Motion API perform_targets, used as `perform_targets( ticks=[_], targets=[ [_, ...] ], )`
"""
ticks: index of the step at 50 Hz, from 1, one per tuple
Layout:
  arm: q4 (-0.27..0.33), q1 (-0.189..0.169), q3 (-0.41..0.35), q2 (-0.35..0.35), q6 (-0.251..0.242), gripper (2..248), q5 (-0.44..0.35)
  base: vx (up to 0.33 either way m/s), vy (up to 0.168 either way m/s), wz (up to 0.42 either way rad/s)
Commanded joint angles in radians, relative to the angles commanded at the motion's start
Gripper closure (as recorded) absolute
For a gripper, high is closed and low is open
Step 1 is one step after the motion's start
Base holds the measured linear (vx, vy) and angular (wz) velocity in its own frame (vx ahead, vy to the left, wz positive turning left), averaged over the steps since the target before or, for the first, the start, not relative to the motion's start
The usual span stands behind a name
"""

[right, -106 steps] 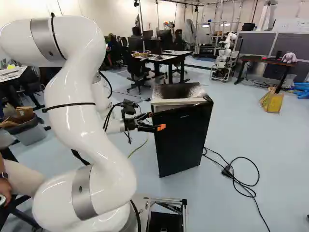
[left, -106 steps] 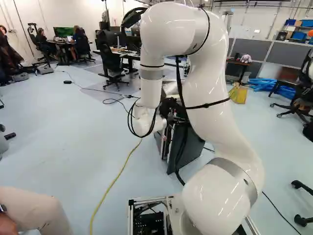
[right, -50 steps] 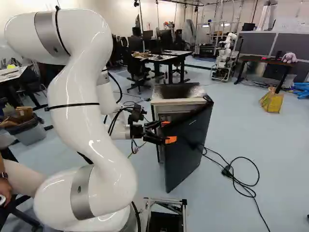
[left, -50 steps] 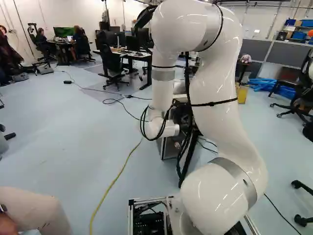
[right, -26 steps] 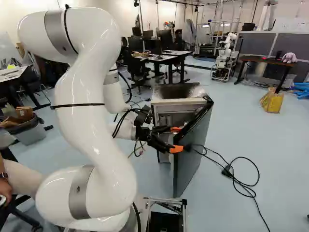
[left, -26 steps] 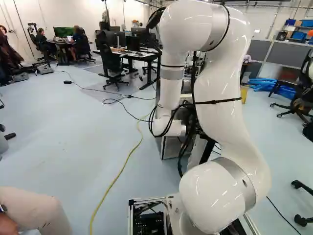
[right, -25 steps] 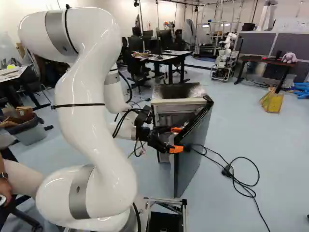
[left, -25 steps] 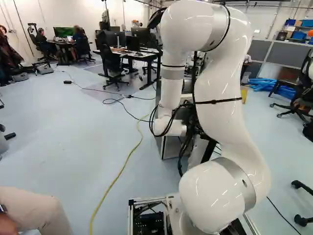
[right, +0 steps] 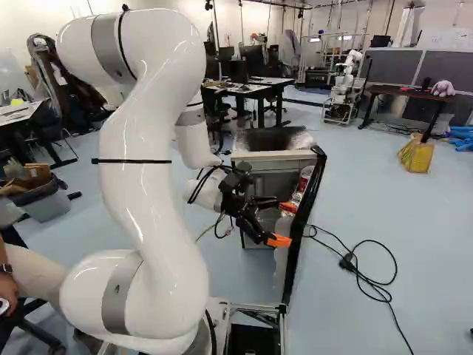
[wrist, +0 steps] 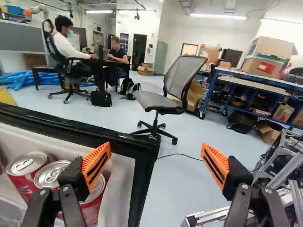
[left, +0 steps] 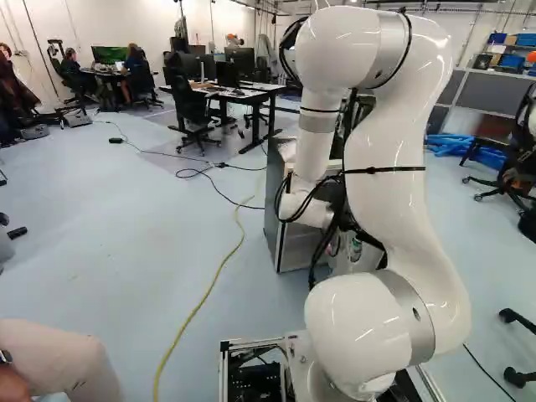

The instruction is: Grab a drink from the fridge

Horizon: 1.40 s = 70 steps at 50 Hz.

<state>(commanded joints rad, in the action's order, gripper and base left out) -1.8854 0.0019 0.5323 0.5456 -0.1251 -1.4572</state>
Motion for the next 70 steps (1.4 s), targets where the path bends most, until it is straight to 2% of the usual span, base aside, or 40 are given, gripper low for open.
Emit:
perform_targets(
  ticks=[18,39,70],
  targets=[
    [0.000,-0.145,0.074,0.013,0.000,3,0.000,0.000,0.000,0.000],
    [0.000,-0.296,0.183,0.041,0.000,3,0.000,0.000,0.000,0.000],
    [0.000,-0.480,0.352,0.099,0.000,3,0.000,0.000,0.000,0.000]
  ],
)
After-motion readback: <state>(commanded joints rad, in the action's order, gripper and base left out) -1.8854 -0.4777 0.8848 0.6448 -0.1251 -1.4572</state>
